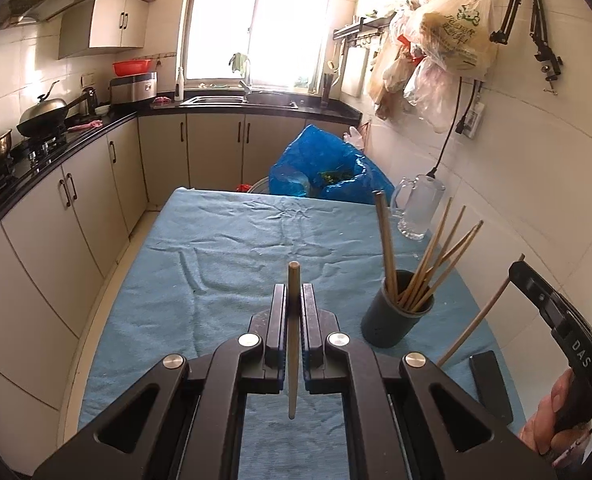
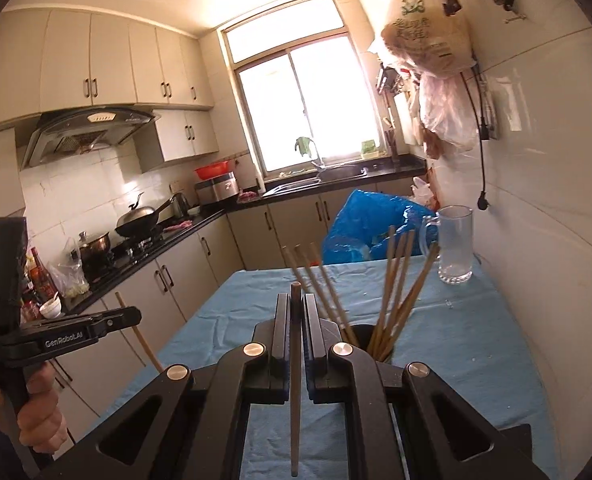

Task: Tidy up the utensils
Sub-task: 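Lower the right tool's chopstick into the cup while the left tool inserts its own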

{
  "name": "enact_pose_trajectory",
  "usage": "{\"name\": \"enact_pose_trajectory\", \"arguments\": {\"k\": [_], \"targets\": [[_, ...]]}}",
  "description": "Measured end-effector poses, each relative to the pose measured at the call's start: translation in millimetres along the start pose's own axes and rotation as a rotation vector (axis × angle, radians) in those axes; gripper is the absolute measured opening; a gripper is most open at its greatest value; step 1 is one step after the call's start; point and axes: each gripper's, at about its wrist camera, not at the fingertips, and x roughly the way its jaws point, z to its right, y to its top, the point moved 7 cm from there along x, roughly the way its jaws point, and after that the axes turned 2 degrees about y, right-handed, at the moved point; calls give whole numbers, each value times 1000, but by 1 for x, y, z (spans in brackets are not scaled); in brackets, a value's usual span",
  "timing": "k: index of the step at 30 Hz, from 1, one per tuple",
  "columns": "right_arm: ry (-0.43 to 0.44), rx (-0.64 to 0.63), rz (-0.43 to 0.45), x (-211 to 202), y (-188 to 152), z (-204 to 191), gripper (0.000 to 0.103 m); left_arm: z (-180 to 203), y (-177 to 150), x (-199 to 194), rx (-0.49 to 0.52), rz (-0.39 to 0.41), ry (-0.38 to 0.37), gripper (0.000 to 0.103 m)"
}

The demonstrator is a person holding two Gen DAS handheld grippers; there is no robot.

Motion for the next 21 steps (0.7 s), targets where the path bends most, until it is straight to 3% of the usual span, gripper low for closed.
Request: {"name": "enact_pose_trajectory", "arguments": {"k": [9, 21], "targets": [[-20, 27, 58, -20, 21, 17, 6, 35, 26, -15, 42, 31, -69, 5], [-64, 20, 197, -45, 82, 31, 6, 93, 84, -30, 112, 121, -125, 5]]}}
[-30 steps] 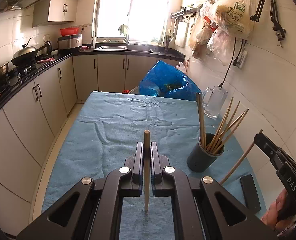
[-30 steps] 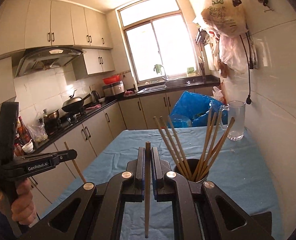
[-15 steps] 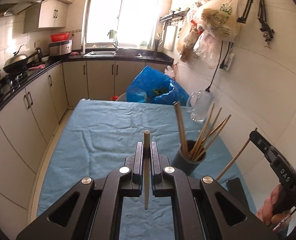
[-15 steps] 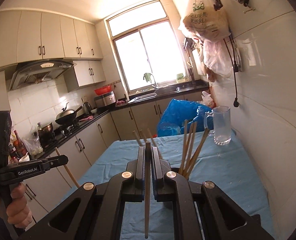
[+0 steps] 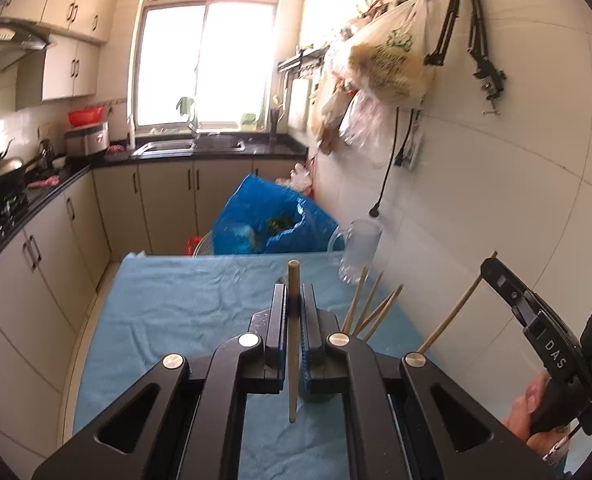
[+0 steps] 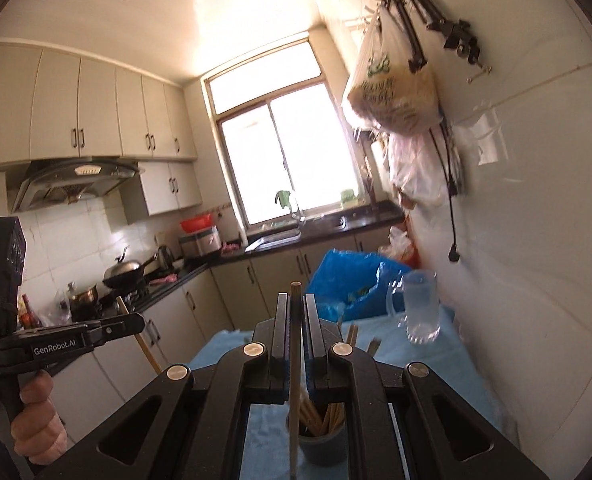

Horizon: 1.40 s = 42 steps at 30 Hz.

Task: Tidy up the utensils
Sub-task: 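Lower the right tool's chopstick into the cup while the left tool inserts its own, then open both tools and pull them back from the cup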

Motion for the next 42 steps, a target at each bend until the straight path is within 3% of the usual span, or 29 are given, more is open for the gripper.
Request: {"name": "enact_pose_trajectory", "arguments": {"k": [8, 15, 26, 42], "targets": [[-28, 7, 32, 19, 23, 12, 6, 25, 37, 23, 13, 42, -24, 5], [-47, 13, 13, 45, 23, 25, 6, 33, 43, 54, 1, 21, -44, 5], [-67, 28, -100, 86, -20, 44, 6, 27, 6, 107, 1, -52, -26, 5], [-92, 52, -217, 101, -63, 52, 7, 5, -31, 131, -7, -100, 38, 7]]}}
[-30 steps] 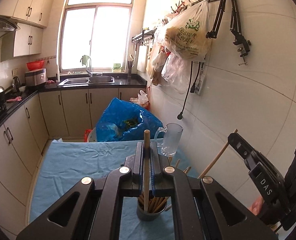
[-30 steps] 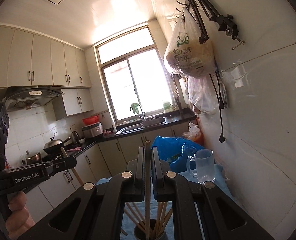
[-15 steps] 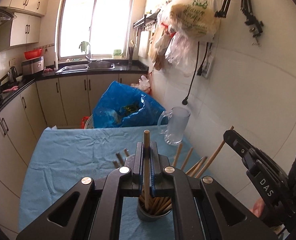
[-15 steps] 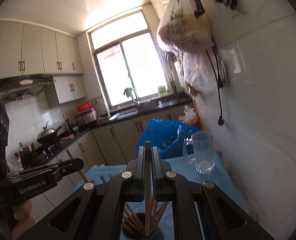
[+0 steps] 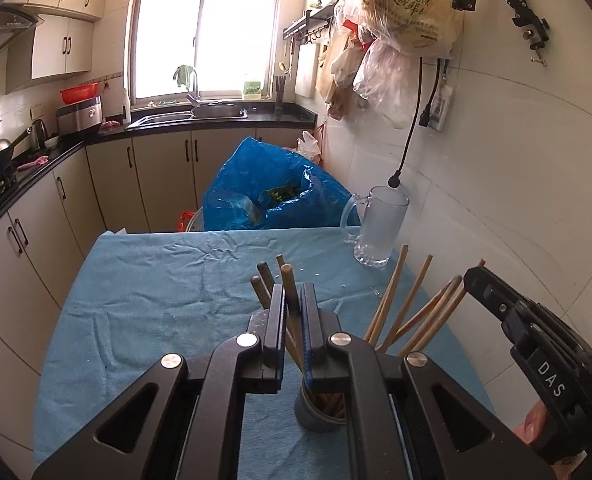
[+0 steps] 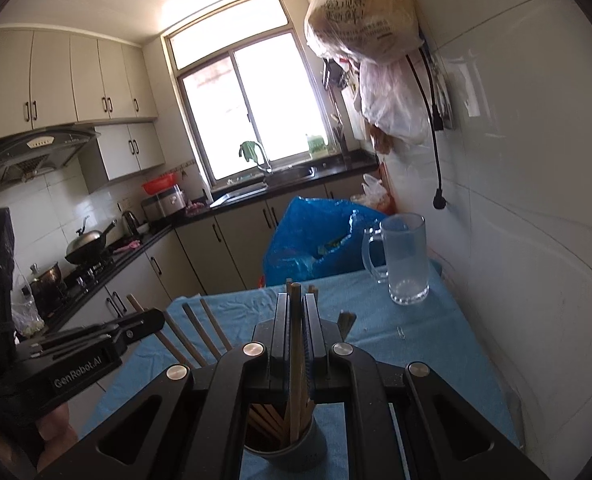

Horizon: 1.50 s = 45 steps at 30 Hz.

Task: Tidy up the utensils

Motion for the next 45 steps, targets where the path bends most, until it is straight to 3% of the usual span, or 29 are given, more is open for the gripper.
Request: {"name": "enact_pose_trajectory", "arguments": {"k": [2, 4, 6, 9, 11, 18, 20, 23, 29, 38, 45], "targets": [[-3, 7, -7, 1, 1, 2, 7, -1, 0, 0, 2, 6, 3, 7], [-6, 12, -5, -2, 3, 3, 17, -1, -1, 0, 7, 4, 7, 7], [-2, 18, 17, -11, 7, 3, 33, -2, -1, -2, 3, 3, 6, 7], [-4, 14, 58, -27, 17, 0, 41, -5, -1, -10, -3, 16, 8, 12], [-12, 14, 96, -44, 24, -1, 50, -7, 1, -17, -11, 31, 9, 32], [-62, -8, 214, -99, 38, -10, 95, -20, 1, -58, -42, 115, 64, 66], [-85, -21, 246, -115, 39, -13, 102, -27, -2, -74, -51, 150, 97, 77], [-115, -34, 259, -130, 36, -16, 103, -36, -9, -100, -45, 198, 156, 92], [-146, -22, 163, -135, 5, -13, 103, -55, -43, -141, -24, 213, 253, 97], [-246, -51, 112, -155, -71, -21, 103, -69, -129, -168, -42, 164, 273, 97], [-249, -76, 94, -161, -96, -36, 103, -68, -158, -162, -47, 107, 245, 97]]}}
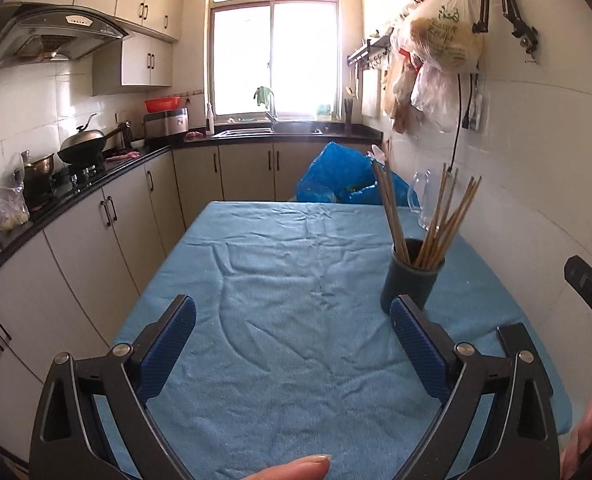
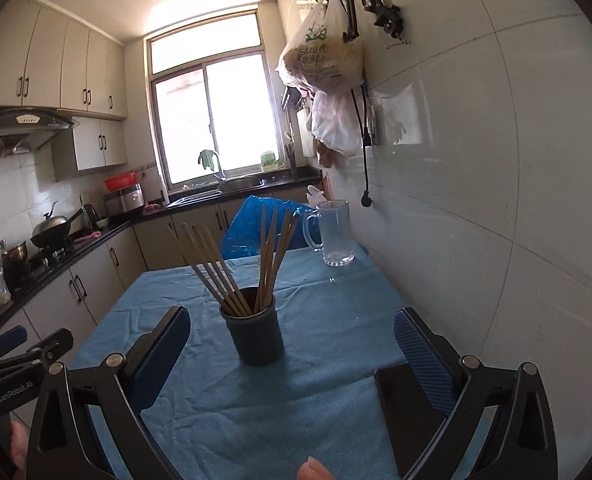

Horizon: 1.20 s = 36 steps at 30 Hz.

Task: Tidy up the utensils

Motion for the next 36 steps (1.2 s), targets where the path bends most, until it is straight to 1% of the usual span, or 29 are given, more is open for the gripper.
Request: {"name": "enact_pose_trajectory", "arguments": {"k": [8, 27, 36], "targets": [[16, -54, -30, 8, -13, -17, 103, -2, -7, 5, -6, -18, -3, 97], [23, -40, -94, 20, -24, -18, 103, -2, -12, 20, -4, -48, -3, 97], [14, -45, -109, 22, -28, -19, 103, -1, -16, 25, 1, -61, -1, 97]]}}
